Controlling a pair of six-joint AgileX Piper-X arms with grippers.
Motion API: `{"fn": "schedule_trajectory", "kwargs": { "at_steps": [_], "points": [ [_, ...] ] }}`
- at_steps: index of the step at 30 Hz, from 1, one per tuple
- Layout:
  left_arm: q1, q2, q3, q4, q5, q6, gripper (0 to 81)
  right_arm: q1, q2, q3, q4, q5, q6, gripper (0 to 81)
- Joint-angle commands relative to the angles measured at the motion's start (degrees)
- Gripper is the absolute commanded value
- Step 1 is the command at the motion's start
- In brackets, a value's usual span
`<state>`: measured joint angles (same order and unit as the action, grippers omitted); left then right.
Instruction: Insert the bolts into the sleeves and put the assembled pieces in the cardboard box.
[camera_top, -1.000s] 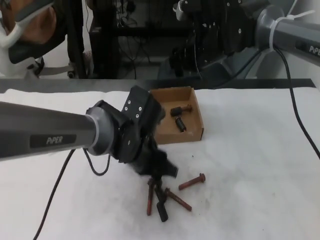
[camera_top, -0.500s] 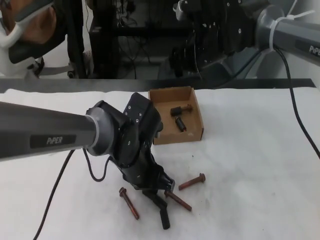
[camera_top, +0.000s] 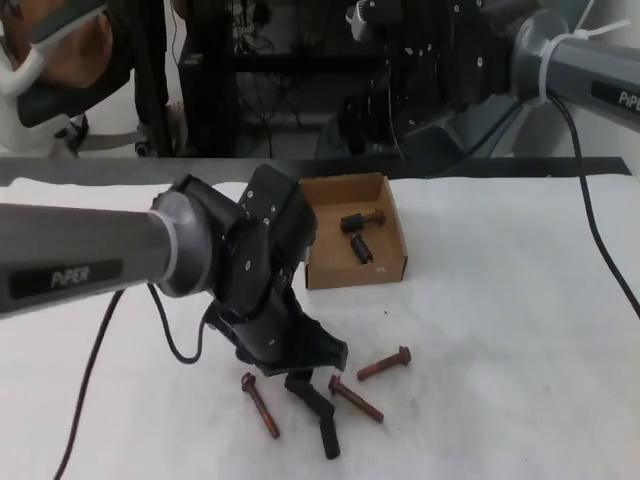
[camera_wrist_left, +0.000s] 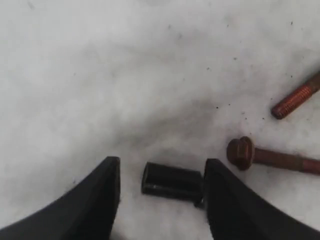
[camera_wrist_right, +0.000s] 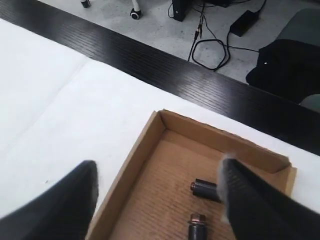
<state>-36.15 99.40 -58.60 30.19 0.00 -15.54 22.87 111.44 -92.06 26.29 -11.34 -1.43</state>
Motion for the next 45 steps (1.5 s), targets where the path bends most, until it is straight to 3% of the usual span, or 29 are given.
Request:
{"fn": "schedule_trajectory", "kwargs": {
  "at_steps": [1,20,32,40,45],
  "points": [
    [-0.7,1.1,0.1,-4.1,-0.8,-2.0,48.2,-0.1,-0.9,-0.6,-0.1,-2.1,-0.2,64.7],
    [-1.5,1.4,2.7,5.9,-3.8,-9.3,48.2,-0.1,-0.9,-0.6,-0.2,-2.0,-0.2,64.7],
    [-2.9,1.4,4.2,-3.0,-1.3,-19.5,48.2,-0.1,-0.9,-0.6,-0.3,-3.2,-0.3,64.1],
    [-2.9,2.8,4.4,-7.2,-3.5,-22.7,48.2,-0.4,-0.9,-0.6,-0.3,-4.9,-0.6,64.1],
    [-2.9,7.0,4.1,-7.5,-0.4,-24.8,47.3,-0.7,-0.9,-0.6,-0.1,-4.9,-0.7,64.1]
  ]
}}
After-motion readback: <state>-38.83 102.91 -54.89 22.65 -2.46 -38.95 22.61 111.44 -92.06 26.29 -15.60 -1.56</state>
